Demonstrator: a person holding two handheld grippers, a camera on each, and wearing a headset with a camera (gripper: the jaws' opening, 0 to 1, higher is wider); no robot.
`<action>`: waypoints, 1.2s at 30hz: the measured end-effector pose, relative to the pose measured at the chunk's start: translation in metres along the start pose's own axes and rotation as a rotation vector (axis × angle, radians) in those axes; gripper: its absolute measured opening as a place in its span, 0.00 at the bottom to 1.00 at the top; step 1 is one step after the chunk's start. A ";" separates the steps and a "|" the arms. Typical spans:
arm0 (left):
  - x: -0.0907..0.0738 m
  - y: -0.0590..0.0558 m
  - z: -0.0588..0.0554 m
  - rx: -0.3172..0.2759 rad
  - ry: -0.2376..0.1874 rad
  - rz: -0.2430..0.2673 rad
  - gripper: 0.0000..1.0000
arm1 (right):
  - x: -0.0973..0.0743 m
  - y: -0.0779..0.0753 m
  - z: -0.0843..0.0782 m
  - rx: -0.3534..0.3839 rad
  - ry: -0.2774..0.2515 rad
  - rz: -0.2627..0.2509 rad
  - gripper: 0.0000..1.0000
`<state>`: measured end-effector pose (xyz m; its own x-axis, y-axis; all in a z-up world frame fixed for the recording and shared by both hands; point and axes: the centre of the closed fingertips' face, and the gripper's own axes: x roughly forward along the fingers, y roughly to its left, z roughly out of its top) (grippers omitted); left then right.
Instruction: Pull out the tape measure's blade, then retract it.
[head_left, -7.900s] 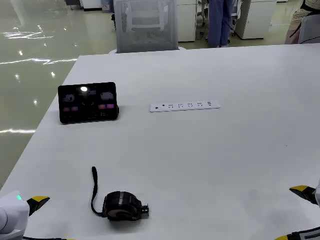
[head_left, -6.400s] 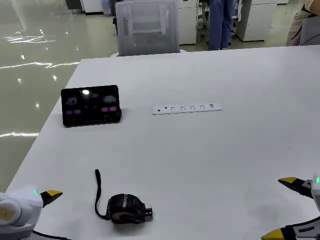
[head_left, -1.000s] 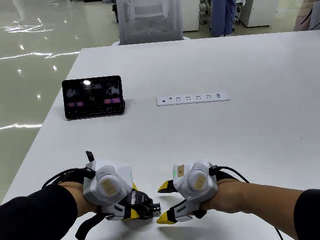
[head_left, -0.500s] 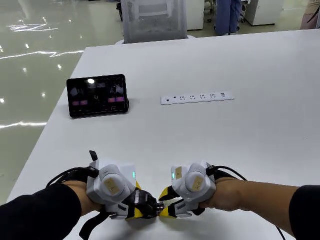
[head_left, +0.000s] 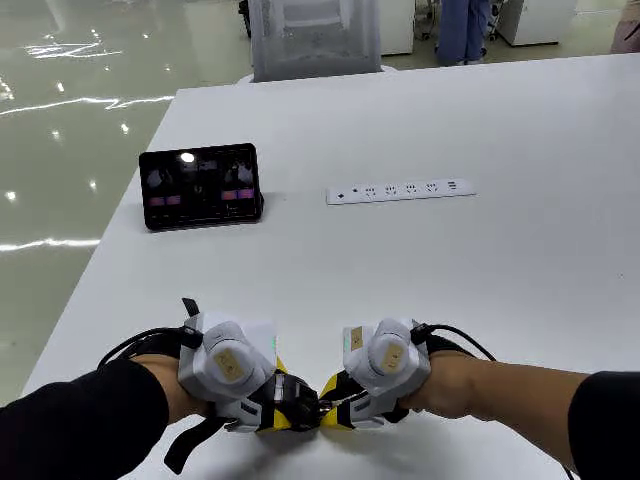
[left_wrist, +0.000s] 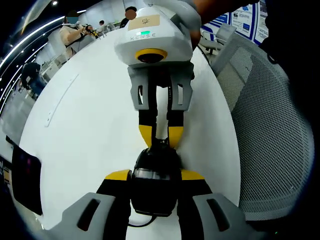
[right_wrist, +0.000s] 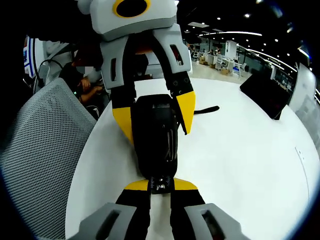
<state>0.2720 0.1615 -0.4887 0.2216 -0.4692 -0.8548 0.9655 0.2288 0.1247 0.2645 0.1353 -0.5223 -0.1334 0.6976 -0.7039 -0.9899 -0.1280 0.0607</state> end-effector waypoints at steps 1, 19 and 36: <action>0.000 0.000 0.000 0.001 0.000 0.000 0.29 | 0.001 0.000 0.001 -0.007 0.001 0.001 0.11; -0.002 -0.001 0.000 -0.003 0.003 -0.003 0.29 | 0.000 0.000 -0.002 -0.019 0.027 -0.035 0.11; -0.002 -0.001 0.001 0.006 0.007 0.002 0.29 | -0.004 -0.001 -0.006 -0.001 0.034 -0.028 0.11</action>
<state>0.2710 0.1611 -0.4865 0.2224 -0.4625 -0.8583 0.9658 0.2249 0.1290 0.2665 0.1281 -0.5237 -0.1036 0.6767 -0.7290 -0.9932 -0.1091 0.0400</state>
